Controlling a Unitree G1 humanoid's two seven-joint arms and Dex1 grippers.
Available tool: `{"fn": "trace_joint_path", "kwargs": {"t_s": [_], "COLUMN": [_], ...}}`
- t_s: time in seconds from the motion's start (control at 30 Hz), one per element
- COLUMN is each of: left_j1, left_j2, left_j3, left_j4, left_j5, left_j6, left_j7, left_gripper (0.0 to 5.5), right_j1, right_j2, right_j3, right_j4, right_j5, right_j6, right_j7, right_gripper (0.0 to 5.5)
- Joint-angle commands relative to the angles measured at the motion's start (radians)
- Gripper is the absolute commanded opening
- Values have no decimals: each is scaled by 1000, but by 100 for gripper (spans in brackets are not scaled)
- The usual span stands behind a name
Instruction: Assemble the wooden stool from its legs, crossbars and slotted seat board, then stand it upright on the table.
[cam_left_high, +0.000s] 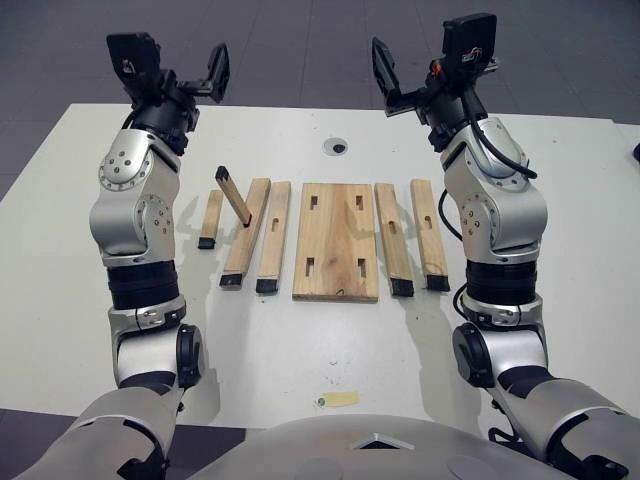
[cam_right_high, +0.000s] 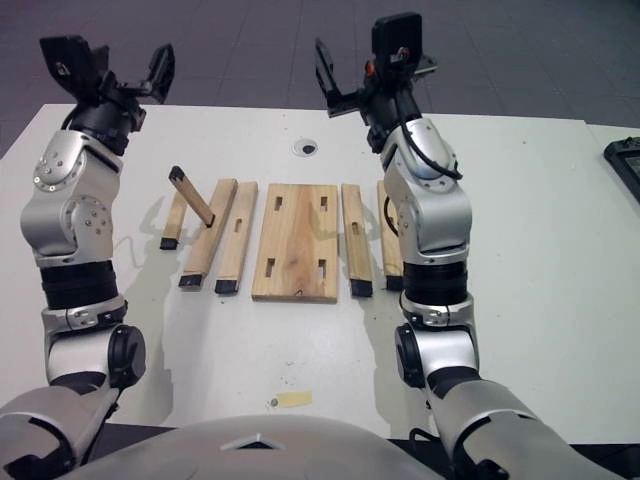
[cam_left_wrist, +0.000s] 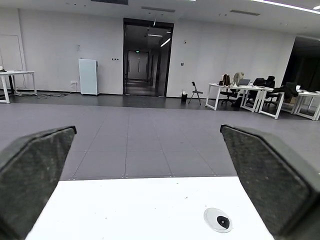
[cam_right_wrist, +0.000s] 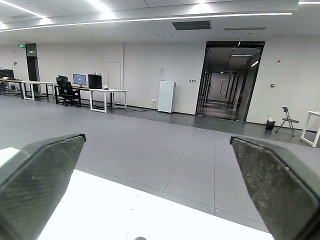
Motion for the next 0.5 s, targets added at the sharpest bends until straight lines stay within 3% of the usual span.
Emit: {"fn": "trace_joint_path", "kwargs": {"t_s": [0.03,0.2,0.5], "left_j1": [85,204,103], "left_j2": [-16,-23,-85], "left_j3": [-95,-134,-58], "left_j4": [109,212,230], "left_j5": [60,115,49], "left_j6": [54,-26,-229], "left_j7": [-23,-51,-76], "left_gripper": [537,537,537], "right_j1": [1,-8,-2], "right_j2": [3,-3,-22], "right_j3": [-10,-9,-12], "right_j4": [1,16,58], "right_j5": [-2,-2,-8], "right_j6": [5,0,-19], "right_j7": [-6,3,23], "right_gripper": [540,540,540]}}
